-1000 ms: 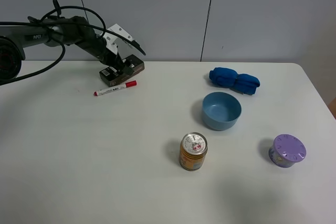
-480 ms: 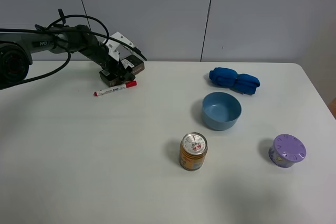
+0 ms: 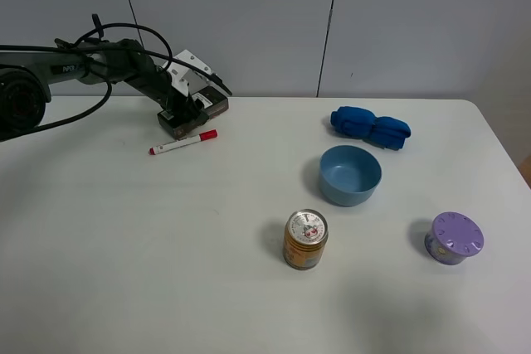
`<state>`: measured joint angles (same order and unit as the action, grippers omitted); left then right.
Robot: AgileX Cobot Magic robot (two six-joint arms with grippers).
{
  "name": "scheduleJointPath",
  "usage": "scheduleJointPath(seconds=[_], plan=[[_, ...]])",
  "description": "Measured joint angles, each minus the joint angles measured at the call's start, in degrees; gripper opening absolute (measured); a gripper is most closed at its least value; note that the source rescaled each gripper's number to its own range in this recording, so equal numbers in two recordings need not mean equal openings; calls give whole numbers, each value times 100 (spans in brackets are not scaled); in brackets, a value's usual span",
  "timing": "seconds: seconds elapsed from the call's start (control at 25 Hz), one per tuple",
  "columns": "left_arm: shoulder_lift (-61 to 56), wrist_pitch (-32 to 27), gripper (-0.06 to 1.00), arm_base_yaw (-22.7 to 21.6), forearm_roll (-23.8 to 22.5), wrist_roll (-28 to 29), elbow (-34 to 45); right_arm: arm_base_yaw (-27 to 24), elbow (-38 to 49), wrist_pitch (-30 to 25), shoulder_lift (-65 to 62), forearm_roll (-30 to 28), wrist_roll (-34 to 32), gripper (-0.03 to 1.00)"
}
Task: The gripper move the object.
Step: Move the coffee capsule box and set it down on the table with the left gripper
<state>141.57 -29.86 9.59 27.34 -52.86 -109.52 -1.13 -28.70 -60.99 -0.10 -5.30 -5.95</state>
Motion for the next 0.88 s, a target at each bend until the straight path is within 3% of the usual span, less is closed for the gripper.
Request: scheduleJointPath(seconds=[0.4,0.64,0.88], plan=[[-1314,-1872,2,197,-48,153,-821,0,0,0,0,0,0,100],[-1938,-2667,2,862,-43,350,-886,0,0,0,0,0,0,100],[-1966,-3081,2,1643,-201,364,-886,0,0,0,0,0,0,100]])
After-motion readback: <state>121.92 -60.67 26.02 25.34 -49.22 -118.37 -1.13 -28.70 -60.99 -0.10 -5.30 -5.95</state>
